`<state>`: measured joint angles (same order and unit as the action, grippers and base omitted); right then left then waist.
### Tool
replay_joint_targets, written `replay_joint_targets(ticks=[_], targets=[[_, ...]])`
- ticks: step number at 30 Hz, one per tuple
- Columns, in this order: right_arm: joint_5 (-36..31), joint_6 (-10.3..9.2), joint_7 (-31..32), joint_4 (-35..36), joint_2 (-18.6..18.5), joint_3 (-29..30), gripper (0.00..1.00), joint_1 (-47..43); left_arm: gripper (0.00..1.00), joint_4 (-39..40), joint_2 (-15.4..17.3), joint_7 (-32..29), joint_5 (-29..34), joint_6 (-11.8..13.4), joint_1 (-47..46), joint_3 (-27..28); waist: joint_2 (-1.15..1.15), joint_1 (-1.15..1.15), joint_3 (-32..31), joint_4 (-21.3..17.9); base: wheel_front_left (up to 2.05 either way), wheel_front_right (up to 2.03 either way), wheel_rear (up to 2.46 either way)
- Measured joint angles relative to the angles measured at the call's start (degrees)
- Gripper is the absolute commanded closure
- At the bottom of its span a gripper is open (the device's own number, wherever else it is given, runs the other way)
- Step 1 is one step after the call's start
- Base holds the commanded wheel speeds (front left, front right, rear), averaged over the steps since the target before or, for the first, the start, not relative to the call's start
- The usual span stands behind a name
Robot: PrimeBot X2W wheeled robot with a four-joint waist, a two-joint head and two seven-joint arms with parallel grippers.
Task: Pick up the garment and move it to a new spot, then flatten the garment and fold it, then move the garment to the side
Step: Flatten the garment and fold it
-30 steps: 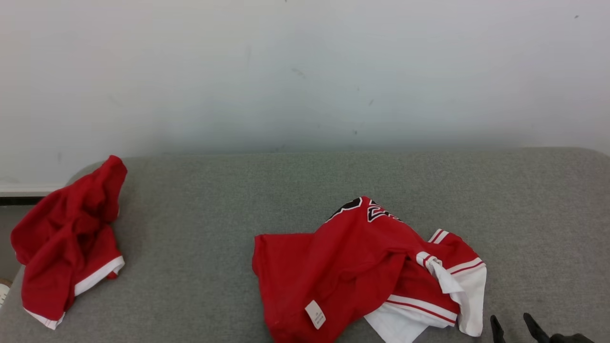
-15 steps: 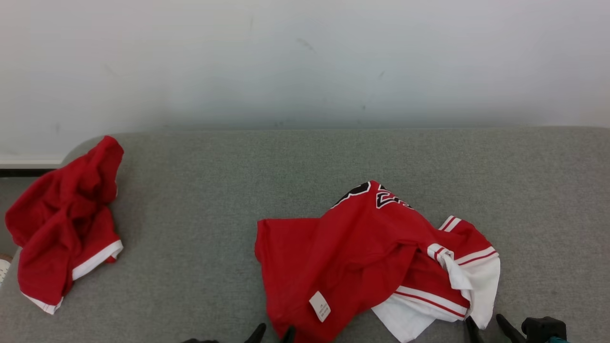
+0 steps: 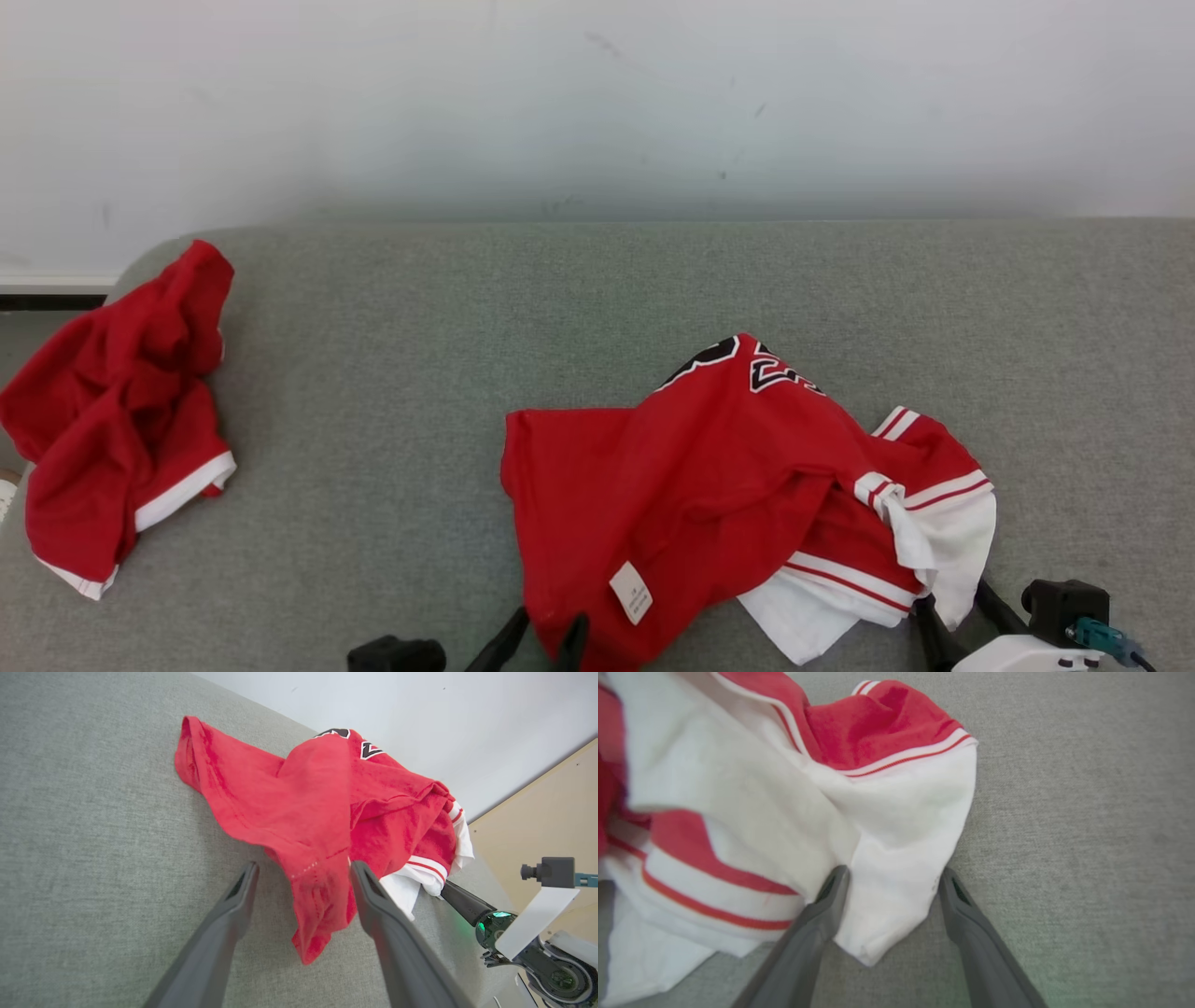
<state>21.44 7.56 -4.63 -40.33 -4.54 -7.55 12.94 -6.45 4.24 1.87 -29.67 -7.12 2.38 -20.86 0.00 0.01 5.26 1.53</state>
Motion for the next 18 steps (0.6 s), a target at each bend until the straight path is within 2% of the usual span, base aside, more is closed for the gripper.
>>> replay_joint_targets(ticks=[18], targets=[[1.4,-0.01,-2.9,-5.2,0.0,-2.8,0.0,3.6,0.0,-1.8,-0.1,-0.2,-3.0,-0.1,-0.9,-1.0,0.0,0.0,0.4,-0.7,0.0,0.0,0.0]])
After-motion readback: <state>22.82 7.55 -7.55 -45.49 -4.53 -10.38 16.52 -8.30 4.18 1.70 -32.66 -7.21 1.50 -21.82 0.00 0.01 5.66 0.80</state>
